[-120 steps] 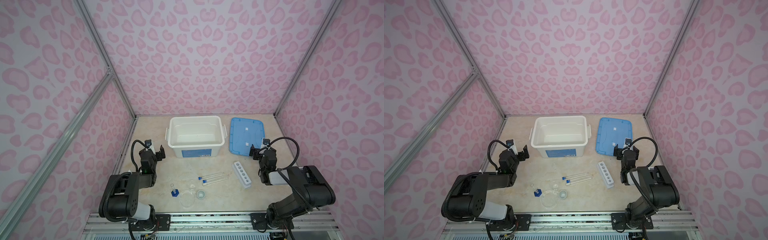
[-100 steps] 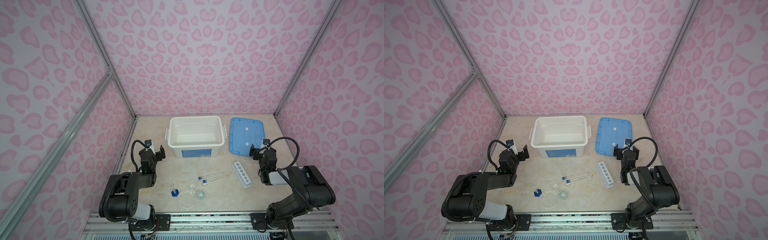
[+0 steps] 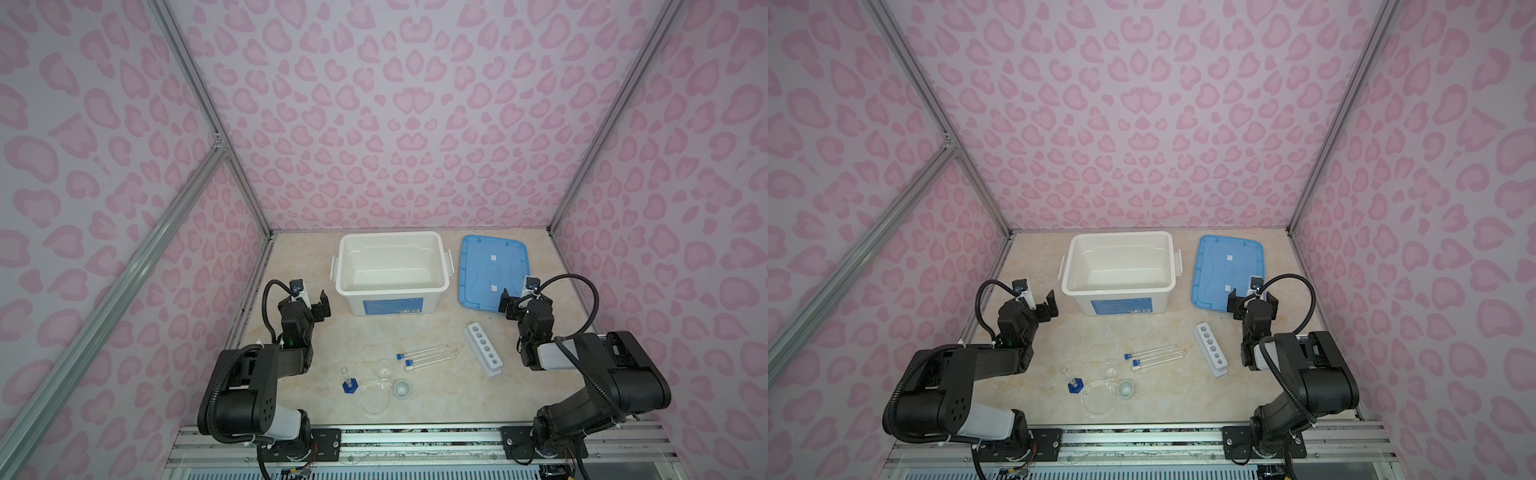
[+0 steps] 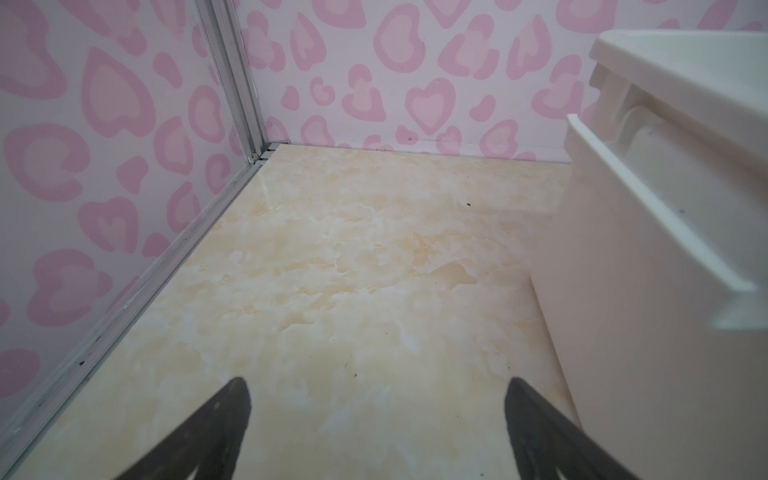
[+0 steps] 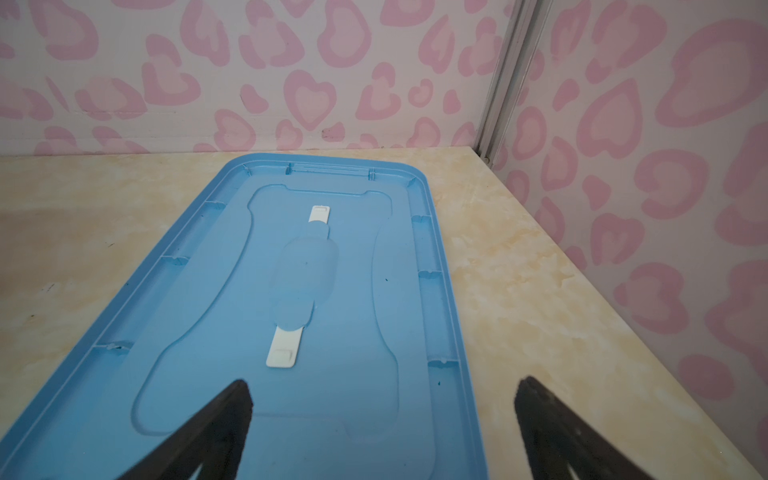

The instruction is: Organize the chemistry lab equipment

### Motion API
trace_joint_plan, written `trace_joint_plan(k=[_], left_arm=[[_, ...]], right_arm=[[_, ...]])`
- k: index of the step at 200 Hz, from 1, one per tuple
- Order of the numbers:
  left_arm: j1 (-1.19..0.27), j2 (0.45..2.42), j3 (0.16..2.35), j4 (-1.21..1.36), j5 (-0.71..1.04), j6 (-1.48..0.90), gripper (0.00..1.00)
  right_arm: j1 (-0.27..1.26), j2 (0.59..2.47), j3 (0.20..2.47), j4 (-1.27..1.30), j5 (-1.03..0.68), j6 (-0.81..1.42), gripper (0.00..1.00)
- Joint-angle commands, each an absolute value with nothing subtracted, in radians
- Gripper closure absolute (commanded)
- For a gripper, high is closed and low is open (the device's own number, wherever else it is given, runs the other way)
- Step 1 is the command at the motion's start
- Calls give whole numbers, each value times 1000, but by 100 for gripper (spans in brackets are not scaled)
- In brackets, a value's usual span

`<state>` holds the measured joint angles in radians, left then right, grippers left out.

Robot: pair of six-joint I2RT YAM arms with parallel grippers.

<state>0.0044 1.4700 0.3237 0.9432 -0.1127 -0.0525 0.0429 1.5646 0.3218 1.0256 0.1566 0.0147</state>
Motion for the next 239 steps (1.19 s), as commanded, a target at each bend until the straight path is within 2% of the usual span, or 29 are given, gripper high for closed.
trace_joint_plan(k=[1,41,125,129,150,177,195,221,239], left_arm=[[7,1475,331,980,-113,-54,3],[6,1474,331,979,-112,-54,3],[11,1474,333,977,-102,-55,2],[12,1474,333,978,-101,-56,0],[12,1450,347,937,-146,-74,11],[11,1317,399,756,-219,-94,14],[-9,1229,451,639,-272,-103,20],[-109,1089,531,506,-340,-26,25],[-184,1016,600,422,-288,29,26]], right_arm=[[43,1570,324,1054,157,12,1],[6,1566,323,1052,84,37,1],[6,1568,326,1048,86,35,1],[6,1567,326,1048,86,35,4],[7,1560,324,1054,92,35,18],[9,1392,441,709,115,38,21],[37,1291,483,589,90,17,22],[97,1164,555,387,66,38,23],[127,1095,592,276,22,79,24]])
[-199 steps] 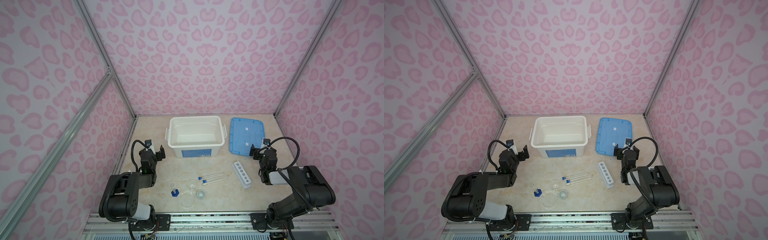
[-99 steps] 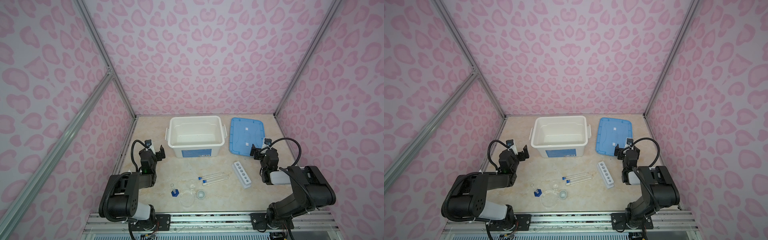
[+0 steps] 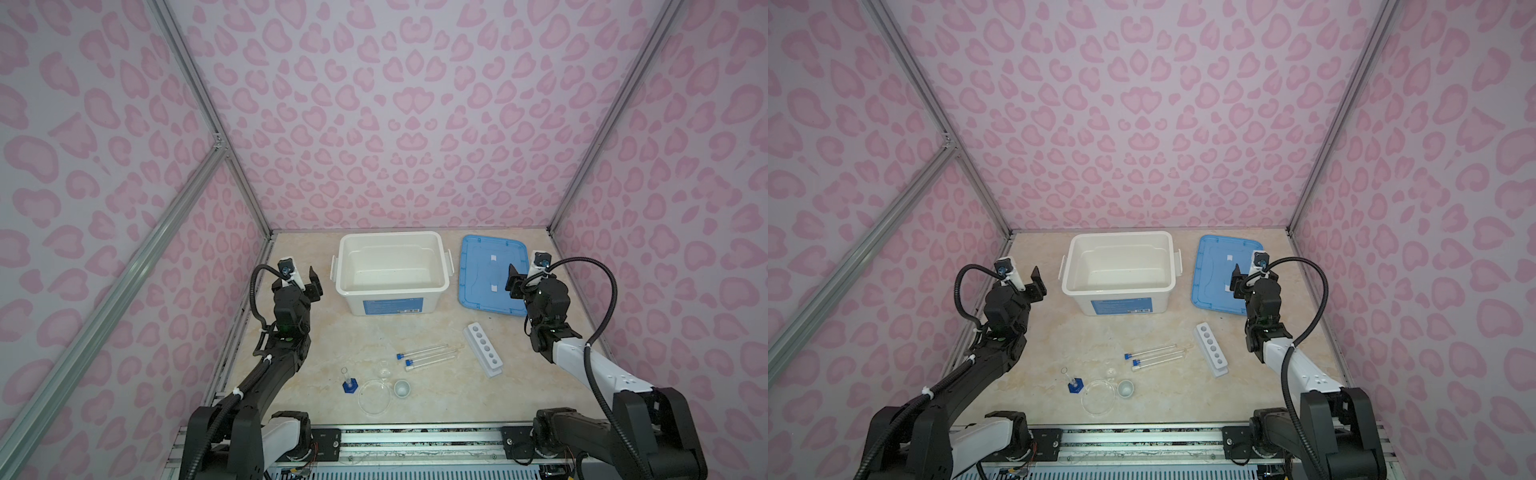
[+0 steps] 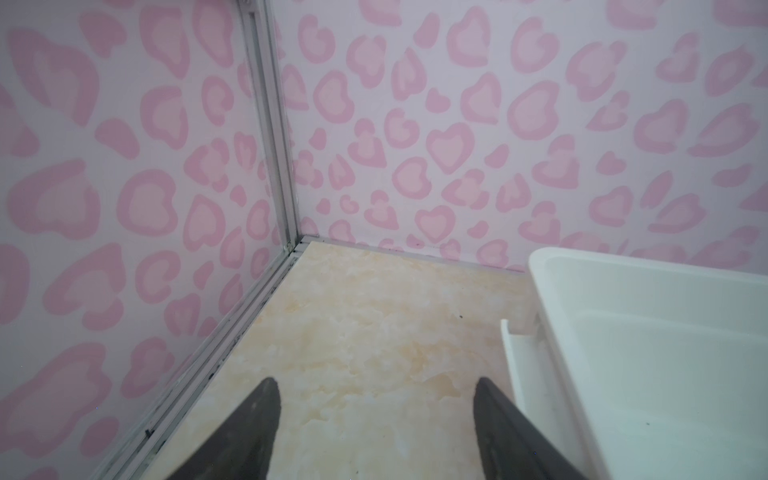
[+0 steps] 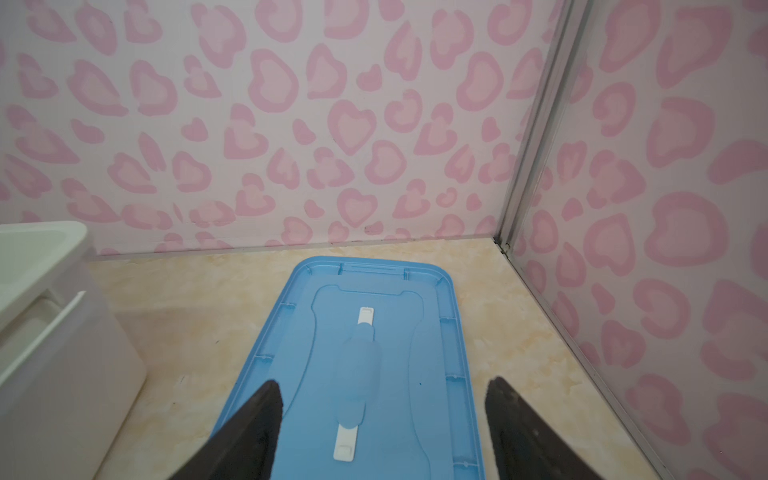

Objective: Organize the chemistry lab equipment
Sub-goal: 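Reach the right gripper to the blue-capped test tubes while the left nears the box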

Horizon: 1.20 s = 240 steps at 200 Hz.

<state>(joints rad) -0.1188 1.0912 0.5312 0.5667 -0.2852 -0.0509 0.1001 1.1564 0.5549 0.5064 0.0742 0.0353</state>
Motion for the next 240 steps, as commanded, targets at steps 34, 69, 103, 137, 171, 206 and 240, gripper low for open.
trace_joint_plan(k=[34,69,103,137,171,206,240], left_arm=[[-298,995,759,207,-135,77,27],[-323,1019,845,87,95,10,28],[-390,1059,866,-3,112,11,28],[-391,1013,843,-18,210,-33,28],[-392,983,799,-9,222,-106,28],[-392,948,761,-5,233,-147,28],[-392,910,734,-9,184,-148,28]], right_arm=[[204,1062,732,-51,-252,57,27],[447,1079,895,-454,-251,-126,32],[695,1073,931,-632,-83,-224,36],[804,1153,937,-654,-59,-300,40],[821,1315,977,-640,-74,-383,48],[832,1496,1086,-685,-100,-457,51],[842,1598,1119,-686,-100,-538,52]])
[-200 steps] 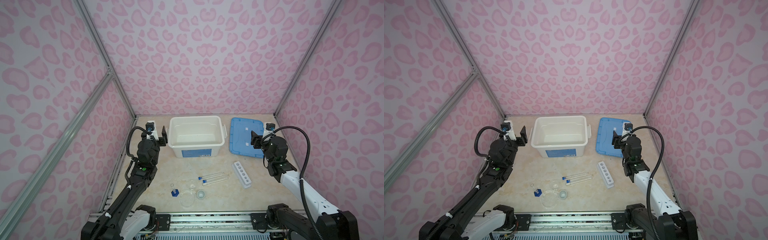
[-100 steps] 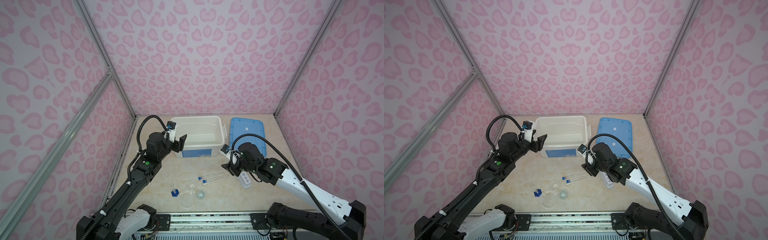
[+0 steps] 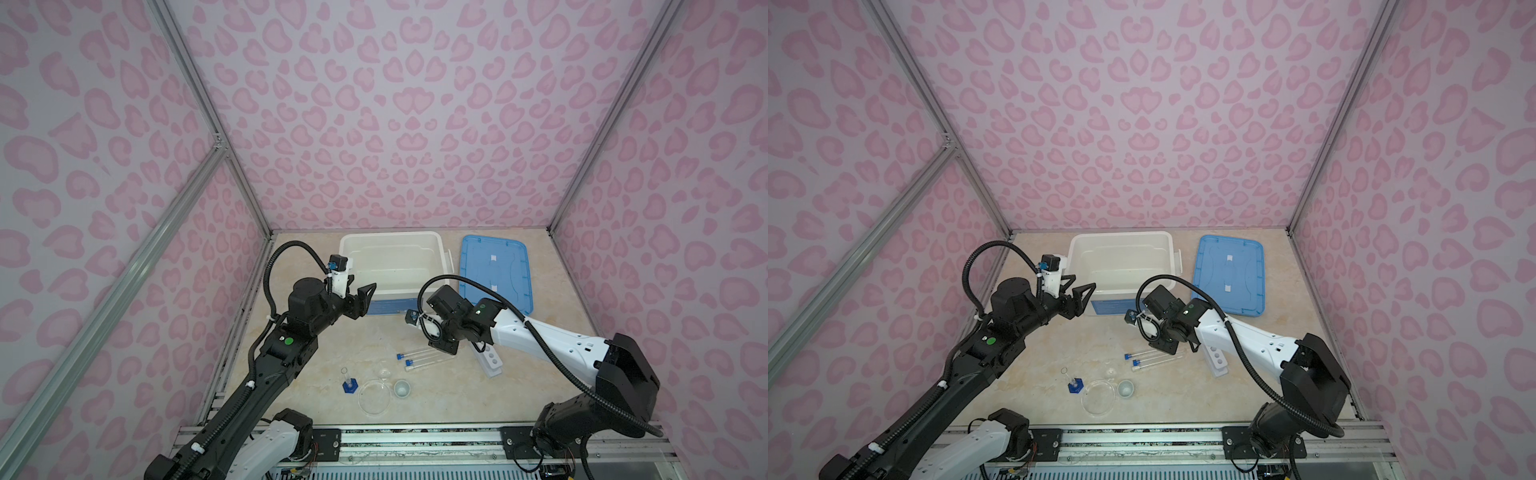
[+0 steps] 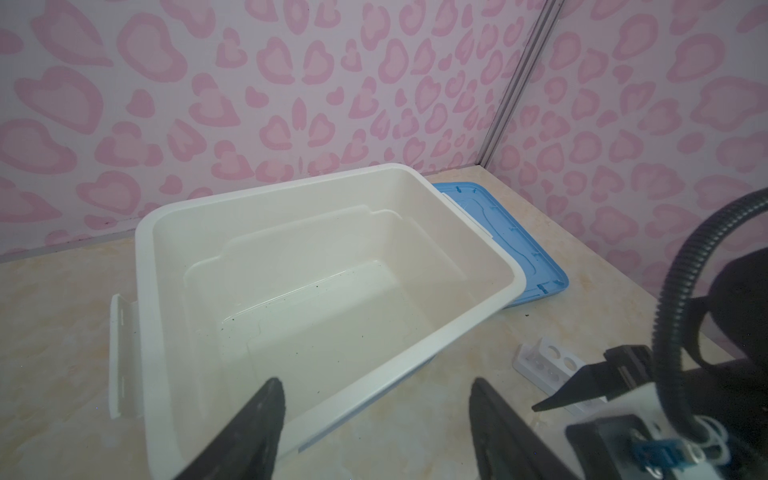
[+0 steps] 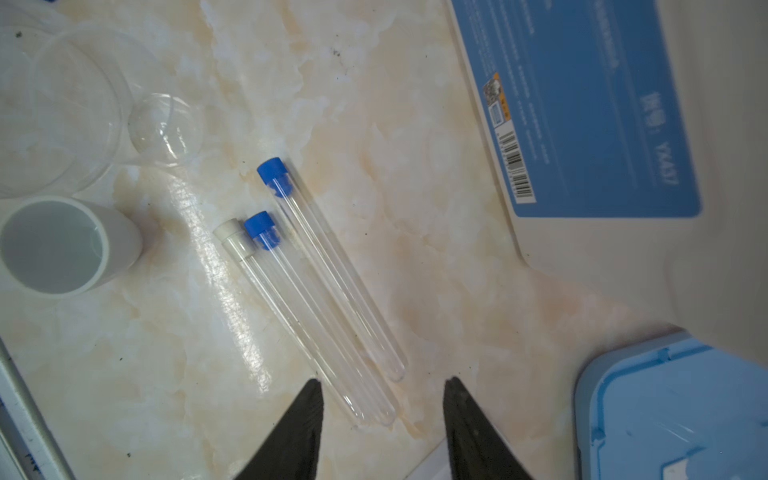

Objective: Organize the chemistry lab equipment
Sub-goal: 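Reach the right gripper to the blue-capped test tubes while the left nears the box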

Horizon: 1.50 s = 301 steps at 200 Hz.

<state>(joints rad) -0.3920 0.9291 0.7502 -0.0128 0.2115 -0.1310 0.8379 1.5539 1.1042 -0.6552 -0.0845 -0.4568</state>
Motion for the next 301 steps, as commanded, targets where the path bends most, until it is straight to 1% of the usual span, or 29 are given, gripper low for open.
trace_joint_plan(k=[1,55,131,191,301], left_arm=[[-391,909,734,-9,183,-149,28],[-390,897,713,2,163,-161,28],[-378,900,710,4,164,-166,28],[-365,914,708,15,177,-175,28],[-356,926,713,18,202,-179,28]], right_arm=[[842,1599,1119,-686,-100,-541,52],[854,1659,1109,-606,-119,-592,52],[853,1752,1107,-511,-133,-620,56],[848,1770,1098,-501,-152,-632,58],[845,1805,1078,-454,-155,-634,58]])
